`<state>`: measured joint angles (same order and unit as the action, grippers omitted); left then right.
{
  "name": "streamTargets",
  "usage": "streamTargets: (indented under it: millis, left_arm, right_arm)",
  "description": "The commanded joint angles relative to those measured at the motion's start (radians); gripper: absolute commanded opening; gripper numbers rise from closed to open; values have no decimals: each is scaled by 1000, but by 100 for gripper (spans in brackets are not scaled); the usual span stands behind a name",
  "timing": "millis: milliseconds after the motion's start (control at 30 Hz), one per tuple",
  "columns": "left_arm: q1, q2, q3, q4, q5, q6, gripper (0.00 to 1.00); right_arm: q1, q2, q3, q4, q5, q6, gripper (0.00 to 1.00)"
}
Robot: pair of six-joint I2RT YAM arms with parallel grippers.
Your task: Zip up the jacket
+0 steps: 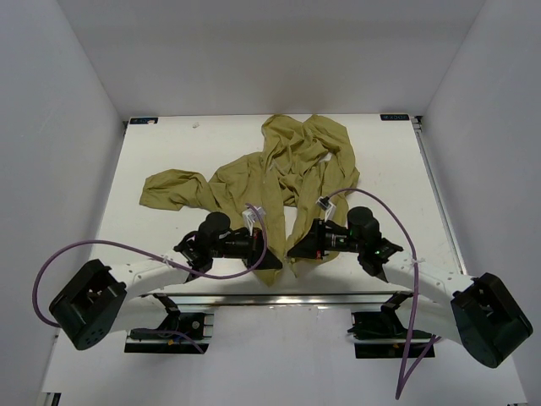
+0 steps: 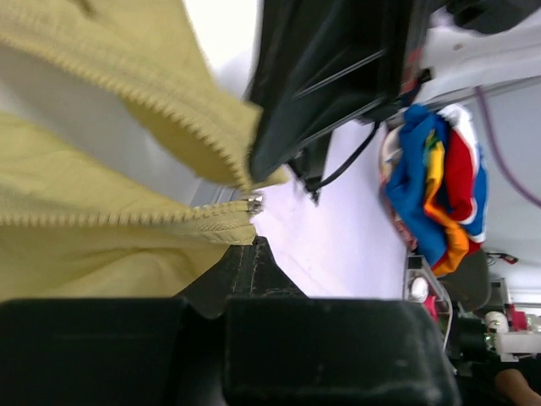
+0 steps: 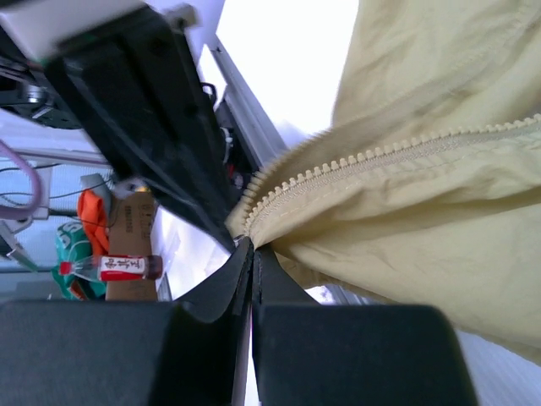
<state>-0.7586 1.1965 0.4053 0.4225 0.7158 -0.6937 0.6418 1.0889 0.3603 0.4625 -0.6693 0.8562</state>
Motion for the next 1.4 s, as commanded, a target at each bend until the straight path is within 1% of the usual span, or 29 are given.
streamTargets:
  millis: [0, 133, 300, 433, 500, 533, 567, 600, 667, 700, 733, 767, 800, 833, 867, 900, 933, 967, 1033, 1133, 1167, 1200, 1233, 1267, 1300, 1333, 1367]
  left_arm:
    - [-19, 3, 18, -104, -24, 62, 0]
    - [-30, 18, 17, -111, -4, 66, 0]
    - [-39, 6, 20, -120, -12, 69, 0]
    - [-39, -3, 24, -107, -19, 53, 0]
    - [-39, 3, 23, -82, -13, 36, 0]
    - [-39, 6, 23, -76, -13, 33, 0]
    - [-39, 11, 24, -71, -15, 28, 0]
    - [-39, 18, 24, -65, -10, 19, 0]
    - [-39, 28, 18, -54, -12, 5, 0]
    - [-39, 29, 15, -48, -16, -12, 0]
    - [-39, 29, 4, -39, -19, -20, 0]
    - [-39, 29, 4, -33, -22, -26, 0]
    - [-39, 29, 4, -33, -26, -30, 0]
    - [-39, 31, 7, -33, -24, -30, 0]
    - [-39, 31, 10, -33, -26, -33, 0]
    - [-39, 29, 10, -28, -26, -35, 0]
    - [-39, 31, 10, -27, -26, -38, 0]
    - [-39, 32, 12, -24, -29, -41, 0]
    - [-38, 35, 12, -19, -29, -50, 0]
    - [-39, 44, 7, -5, -33, -73, 0]
    - [-39, 46, 3, 7, -35, -81, 0]
    - [-39, 49, -2, 19, -36, -99, 0]
    - [-39, 51, -6, 30, -36, -108, 0]
    - [-38, 51, -14, 48, -39, -122, 0]
    - [-39, 55, -14, 51, -42, -125, 0]
    - [-39, 57, -13, 50, -44, -128, 0]
    - [-39, 55, -10, 50, -42, -129, 0]
  right_arm:
    - [7, 12, 54, 102, -27, 29, 0]
    - [7, 23, 72, 90, -30, 20, 0]
    - [7, 34, 69, 76, -27, 17, 0]
    - [7, 42, 78, 24, -24, 4, 0]
    - [9, 40, 92, -54, -9, -42, 0]
    - [7, 37, 95, -85, 3, -58, 5]
    - [7, 34, 98, -131, 17, -89, 13]
    - [7, 29, 104, -152, 23, -100, 32]
    - [9, 10, 112, -203, 45, -137, 37]
    - [7, 0, 115, -252, 56, -147, 42]
    - [7, -20, 118, -277, 68, -158, 44]
    - [9, -27, 118, -300, 85, -166, 52]
    - [7, -38, 117, -339, 89, -180, 57]
    - [9, -56, 115, -355, 89, -184, 57]
    - [7, -67, 112, -372, 96, -187, 63]
    - [10, -76, 111, -389, 97, -189, 74]
    - [19, -98, 112, -430, 102, -195, 80]
    - [25, -112, 114, -458, 140, -198, 81]
    - [68, -156, 118, -537, 177, -197, 86]
    - [156, -223, 114, -594, 269, -148, 86]
    - [182, -239, 103, -597, 321, -128, 86]
    - [241, -251, 94, -596, 350, -108, 85]
    - [275, -264, 88, -594, 378, -89, 84]
    - [304, -264, 89, -591, 442, -63, 82]
    - [368, -250, 95, -590, 480, -54, 81]
    - [401, -238, 106, -588, 517, -51, 80]
    - [429, -222, 120, -594, 596, -48, 79]
